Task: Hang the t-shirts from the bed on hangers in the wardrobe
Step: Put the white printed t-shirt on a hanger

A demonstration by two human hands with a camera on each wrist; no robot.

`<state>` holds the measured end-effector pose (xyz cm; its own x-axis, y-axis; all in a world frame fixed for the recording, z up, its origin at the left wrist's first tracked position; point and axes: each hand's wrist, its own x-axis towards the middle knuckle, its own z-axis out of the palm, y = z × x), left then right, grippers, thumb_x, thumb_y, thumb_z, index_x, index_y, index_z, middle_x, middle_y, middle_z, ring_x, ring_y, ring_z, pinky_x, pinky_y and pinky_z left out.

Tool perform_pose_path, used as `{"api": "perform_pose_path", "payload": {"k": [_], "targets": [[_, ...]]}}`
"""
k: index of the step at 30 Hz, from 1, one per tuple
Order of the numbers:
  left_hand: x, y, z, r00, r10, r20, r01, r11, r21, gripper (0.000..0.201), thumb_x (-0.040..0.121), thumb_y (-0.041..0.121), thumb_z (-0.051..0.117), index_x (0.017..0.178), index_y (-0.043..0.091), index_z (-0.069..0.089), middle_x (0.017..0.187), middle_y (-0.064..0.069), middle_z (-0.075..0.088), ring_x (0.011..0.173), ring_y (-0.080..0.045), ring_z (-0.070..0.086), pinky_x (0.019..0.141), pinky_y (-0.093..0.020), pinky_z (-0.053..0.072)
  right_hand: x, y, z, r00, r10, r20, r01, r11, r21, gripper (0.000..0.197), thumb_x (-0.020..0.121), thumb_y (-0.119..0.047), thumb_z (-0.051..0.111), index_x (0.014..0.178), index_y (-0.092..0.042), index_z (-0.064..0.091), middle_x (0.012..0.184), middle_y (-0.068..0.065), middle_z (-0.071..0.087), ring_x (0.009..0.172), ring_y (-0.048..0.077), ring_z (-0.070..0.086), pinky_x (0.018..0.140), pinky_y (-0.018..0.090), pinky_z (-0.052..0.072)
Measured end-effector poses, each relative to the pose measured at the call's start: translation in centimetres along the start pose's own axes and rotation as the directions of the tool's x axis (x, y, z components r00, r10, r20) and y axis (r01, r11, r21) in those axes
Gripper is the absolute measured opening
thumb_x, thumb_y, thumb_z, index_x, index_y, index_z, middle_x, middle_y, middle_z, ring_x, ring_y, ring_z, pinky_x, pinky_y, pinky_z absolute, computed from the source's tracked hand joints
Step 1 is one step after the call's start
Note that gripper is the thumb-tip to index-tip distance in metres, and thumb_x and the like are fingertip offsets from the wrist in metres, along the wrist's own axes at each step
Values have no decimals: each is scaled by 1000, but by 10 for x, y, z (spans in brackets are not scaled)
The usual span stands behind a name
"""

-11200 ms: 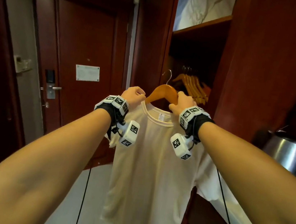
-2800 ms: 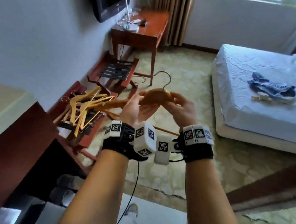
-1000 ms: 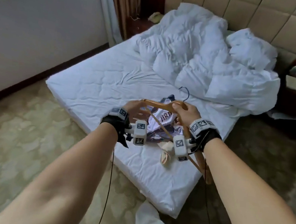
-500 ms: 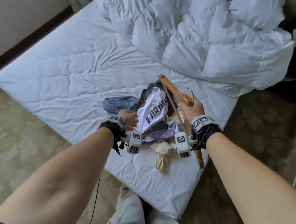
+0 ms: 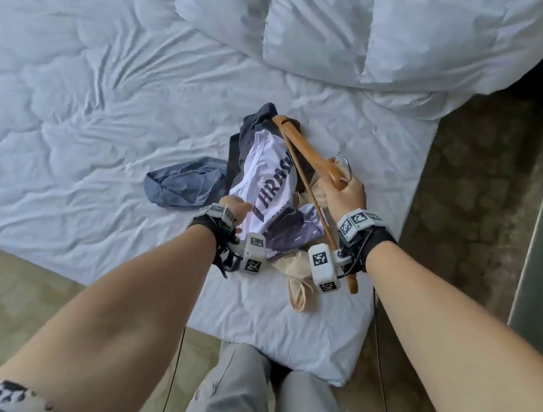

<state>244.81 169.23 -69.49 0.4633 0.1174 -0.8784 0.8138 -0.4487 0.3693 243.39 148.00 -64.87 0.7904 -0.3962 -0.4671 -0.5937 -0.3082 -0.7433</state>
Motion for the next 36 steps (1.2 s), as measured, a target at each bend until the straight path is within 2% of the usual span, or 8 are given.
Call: {"api": "perform_pose_path", "payload": {"k": [4, 7, 9, 14, 21, 29, 33, 36], "targets": [[34, 5, -5, 999, -27, -40, 33, 989, 147, 35, 94, 20, 54, 120, -1, 47, 86, -15, 50, 88, -27, 47, 74, -36, 40, 14, 2, 21, 999, 17, -29, -15, 997, 78, 31, 63, -36, 64, 93, -31, 69, 81, 3, 70, 64, 20, 64, 64, 35, 57], [54, 6, -4, 998, -53, -39, 58, 987, 149, 60, 100, 18, 51, 151, 6, 21, 139, -20, 43, 117, -27, 45, 94, -36, 36, 22, 2, 34, 998, 59, 6, -59, 991, 117, 28, 65, -24, 63, 92, -30, 70, 64, 1, 64, 49, 18, 56, 51, 27, 49], [65, 6, -3, 998, -63, -7, 64, 996, 69, 65, 102, 17, 47, 154, 5, 9, 145, -10, 35, 118, -24, 44, 91, -33, 37, 28, 4, 41, 998, 62, 26, -65, 990, 126, 27, 66, -22, 62, 90, -29, 71, 59, -1, 62, 48, 19, 55, 51, 30, 51], [89, 2, -2, 999, -40, -29, 40, 999, 5, 68, 94, 6, 57, 152, 11, 21, 141, -19, 47, 106, -33, 61, 65, -30, 50, 41, 11, 52, 996, 90, 20, -92, 988, 128, 17, 72, -12, 62, 75, -27, 68, 58, 1, 62, 55, 17, 57, 64, 37, 56], [124, -13, -7, 998, 23, -63, -15, 991, 132, 40, 82, 21, 65, 120, 11, 58, 114, -22, 67, 103, -40, 66, 91, -53, 55, 44, 8, 48, 993, 101, 57, -106, 990, 91, 22, 78, -8, 58, 88, -22, 70, 60, 6, 61, 53, 16, 55, 60, 32, 54], [49, 20, -41, 942, 190, -276, -90, 937, 337, 26, 91, 34, 52, 102, 29, 74, 103, -7, 69, 95, -31, 66, 69, -29, 45, 27, -18, 42, 986, 153, 67, -154, 988, 10, 21, 72, -13, 58, 75, -33, 64, 66, 11, 63, 59, 25, 60, 68, 51, 60], [25, 35, -46, 985, 152, -85, -128, 964, 233, 15, 97, 18, 53, 96, 16, 68, 89, -10, 69, 76, -26, 68, 66, -31, 57, 15, -31, 34, 994, 93, 53, -92, 996, -15, 24, 71, -13, 59, 73, -36, 65, 71, 15, 67, 61, 23, 60, 70, 50, 60], [-5, 42, -46, 995, 96, 34, -100, 987, 125, 12, 100, 11, 52, 104, 8, 63, 77, -14, 63, 44, -20, 60, 38, -24, 51, 8, -38, 27, 996, 76, 36, -75, 997, -19, 16, 68, -17, 61, 77, -29, 68, 80, 17, 71, 66, 22, 64, 69, 47, 61]]}}
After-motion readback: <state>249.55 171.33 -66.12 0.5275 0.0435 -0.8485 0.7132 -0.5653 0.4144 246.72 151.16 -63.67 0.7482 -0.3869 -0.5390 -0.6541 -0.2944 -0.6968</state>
